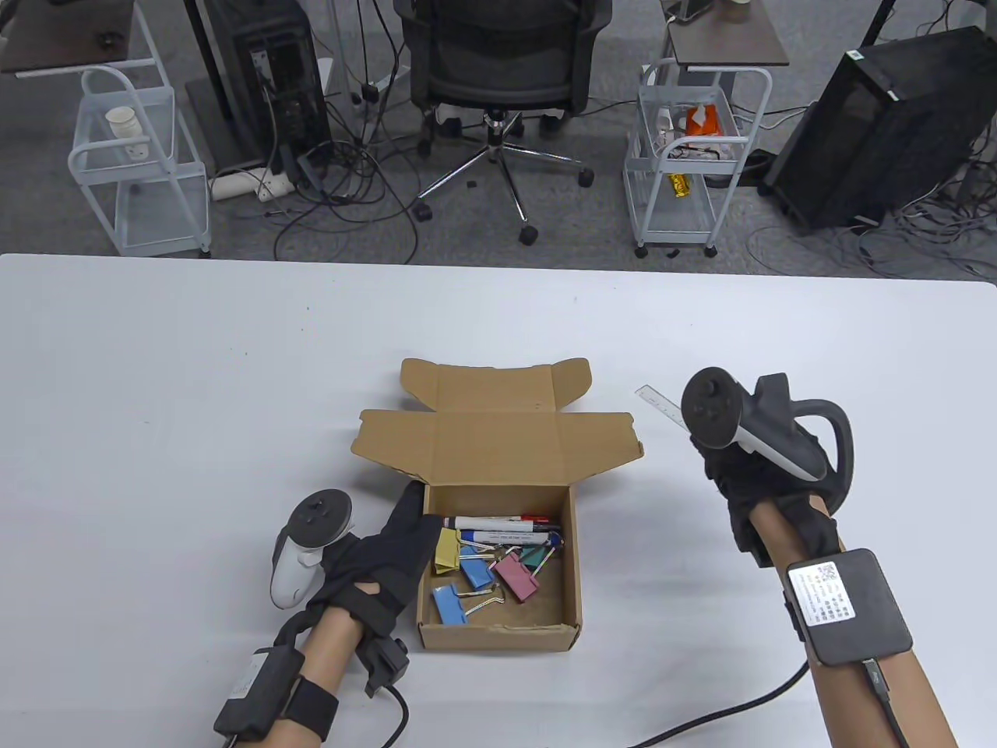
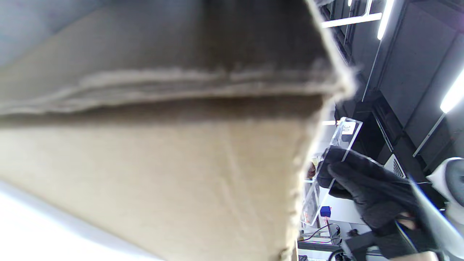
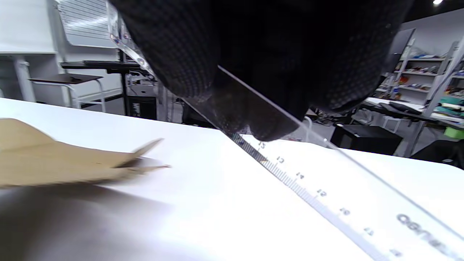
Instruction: Open four flaps of mailer box and unpack office supplies
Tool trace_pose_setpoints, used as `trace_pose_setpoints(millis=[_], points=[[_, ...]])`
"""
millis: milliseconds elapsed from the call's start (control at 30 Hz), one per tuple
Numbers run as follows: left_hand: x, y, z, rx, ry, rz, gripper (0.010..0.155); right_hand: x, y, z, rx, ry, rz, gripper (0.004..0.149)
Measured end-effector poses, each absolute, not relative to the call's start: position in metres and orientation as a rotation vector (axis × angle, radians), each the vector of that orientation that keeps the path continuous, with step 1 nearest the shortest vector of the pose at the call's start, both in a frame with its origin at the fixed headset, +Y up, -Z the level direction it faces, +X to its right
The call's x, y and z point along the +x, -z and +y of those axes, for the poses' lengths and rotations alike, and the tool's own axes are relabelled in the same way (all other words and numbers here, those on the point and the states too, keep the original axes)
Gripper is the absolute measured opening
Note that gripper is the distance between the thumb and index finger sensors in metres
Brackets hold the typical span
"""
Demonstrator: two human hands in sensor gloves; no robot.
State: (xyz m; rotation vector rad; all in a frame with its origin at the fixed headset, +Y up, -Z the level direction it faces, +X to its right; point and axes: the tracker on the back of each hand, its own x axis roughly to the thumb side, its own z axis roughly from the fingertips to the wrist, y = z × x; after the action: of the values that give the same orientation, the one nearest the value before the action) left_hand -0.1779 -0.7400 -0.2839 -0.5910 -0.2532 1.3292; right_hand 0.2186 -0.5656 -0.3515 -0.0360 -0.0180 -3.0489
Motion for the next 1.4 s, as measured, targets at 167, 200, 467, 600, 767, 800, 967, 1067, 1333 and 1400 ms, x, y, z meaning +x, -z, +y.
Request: trace_pose_setpoints(millis=[167, 200, 467, 600, 767, 800, 967, 1067, 1333, 1400], points=[[-0.178, 0.284, -0.740, -0.591, -1.334, -0.252, 0.082, 0.235, 0.366, -0.606, -0.040, 2.990, -0.004, 0.038], [-0.178, 0.284, -0.740, -0.591, -1.334, -0.252, 0.082, 0.234, 0.368, -0.613, -0.047, 2.967, 0.004, 0.038], [-0.178, 0.284, -0.741, -0.589, -1.339, -0.246, 0.082, 0.231, 0.382, -0.671, -0.106, 2.802, 0.091, 0.037], [-0.178, 0.284, -0.741, -0.589, -1.339, -0.246, 0.082, 0.229, 0.388, -0.685, -0.106, 2.750, 0.149, 0.037], [-0.179, 0.283, -0.741, -0.590, -1.342, -0.247, 0.082, 0.229, 0.396, -0.701, -0.081, 2.697, 0.108, 0.037], [-0.179, 0.283, -0.741, -0.589, -1.342, -0.247, 0.082, 0.229, 0.397, -0.705, -0.079, 2.687, 0.105, 0.037], [-0.179, 0.284, -0.741, -0.591, -1.344, -0.248, 0.082, 0.230, 0.398, -0.717, -0.088, 2.677, 0.113, 0.037], [-0.179, 0.284, -0.742, -0.592, -1.345, -0.248, 0.082, 0.231, 0.398, -0.723, -0.092, 2.663, 0.087, 0.037], [-0.179, 0.284, -0.742, -0.592, -1.345, -0.249, 0.082, 0.237, 0.391, -0.729, -0.115, 2.715, 0.065, 0.041], [-0.179, 0.284, -0.742, -0.592, -1.345, -0.248, 0.082, 0.240, 0.389, -0.729, -0.118, 2.751, 0.045, 0.043]])
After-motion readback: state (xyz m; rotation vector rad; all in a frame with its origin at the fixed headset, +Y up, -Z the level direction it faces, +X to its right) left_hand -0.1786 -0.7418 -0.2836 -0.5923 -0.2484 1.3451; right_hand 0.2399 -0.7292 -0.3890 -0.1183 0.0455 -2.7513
